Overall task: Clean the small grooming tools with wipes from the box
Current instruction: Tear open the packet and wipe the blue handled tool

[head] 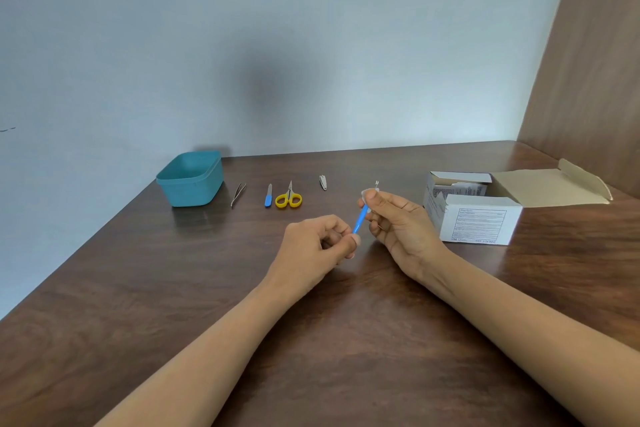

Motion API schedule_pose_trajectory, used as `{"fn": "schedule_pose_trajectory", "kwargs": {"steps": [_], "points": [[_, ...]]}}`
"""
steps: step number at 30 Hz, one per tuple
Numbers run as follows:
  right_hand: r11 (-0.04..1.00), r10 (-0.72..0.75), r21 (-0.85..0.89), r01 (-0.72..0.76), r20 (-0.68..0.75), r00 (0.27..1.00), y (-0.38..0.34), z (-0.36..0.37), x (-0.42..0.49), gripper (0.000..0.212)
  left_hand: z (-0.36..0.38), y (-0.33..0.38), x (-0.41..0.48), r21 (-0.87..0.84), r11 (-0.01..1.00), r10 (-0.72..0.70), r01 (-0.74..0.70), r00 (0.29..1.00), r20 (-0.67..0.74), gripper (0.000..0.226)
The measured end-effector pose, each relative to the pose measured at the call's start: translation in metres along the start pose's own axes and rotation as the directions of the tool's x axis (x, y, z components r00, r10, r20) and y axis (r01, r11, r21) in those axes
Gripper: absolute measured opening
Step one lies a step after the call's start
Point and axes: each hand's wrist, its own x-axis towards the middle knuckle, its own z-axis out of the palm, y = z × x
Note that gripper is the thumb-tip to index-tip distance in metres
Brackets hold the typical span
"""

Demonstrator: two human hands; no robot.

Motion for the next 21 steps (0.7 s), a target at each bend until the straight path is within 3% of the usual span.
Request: {"fn": "schedule_pose_trajectory", "kwargs": {"steps": [12, 18, 21], "points": [[1.000, -0.003, 0.011, 0.003, -0.015, 1.000, 0.0005, 0.0024, -0.0003, 0.008, 0.0007, -0.0013, 0.0004, 0.039, 0.999, -0.002, 0.002, 1.000, -0.007, 0.016], [0.998, -0.012, -0.064, 0.016, 0.074, 0.997, -0.0002, 0.0020, -0.0021, 0.021, 0.0006, 0.0018, -0.0021, 0.072, 0.996, 0.045, -0.046, 0.999, 0.015, 0.020], [0.999, 0.017, -0.042, -0.014, 0.081, 0.997, 0.0001, 0.0026, -0.0023, 0.016, 0.0004, 0.0020, -0.0022, 0.091, 0.994, 0.051, -0.052, 0.999, 0.021, 0.021]]}}
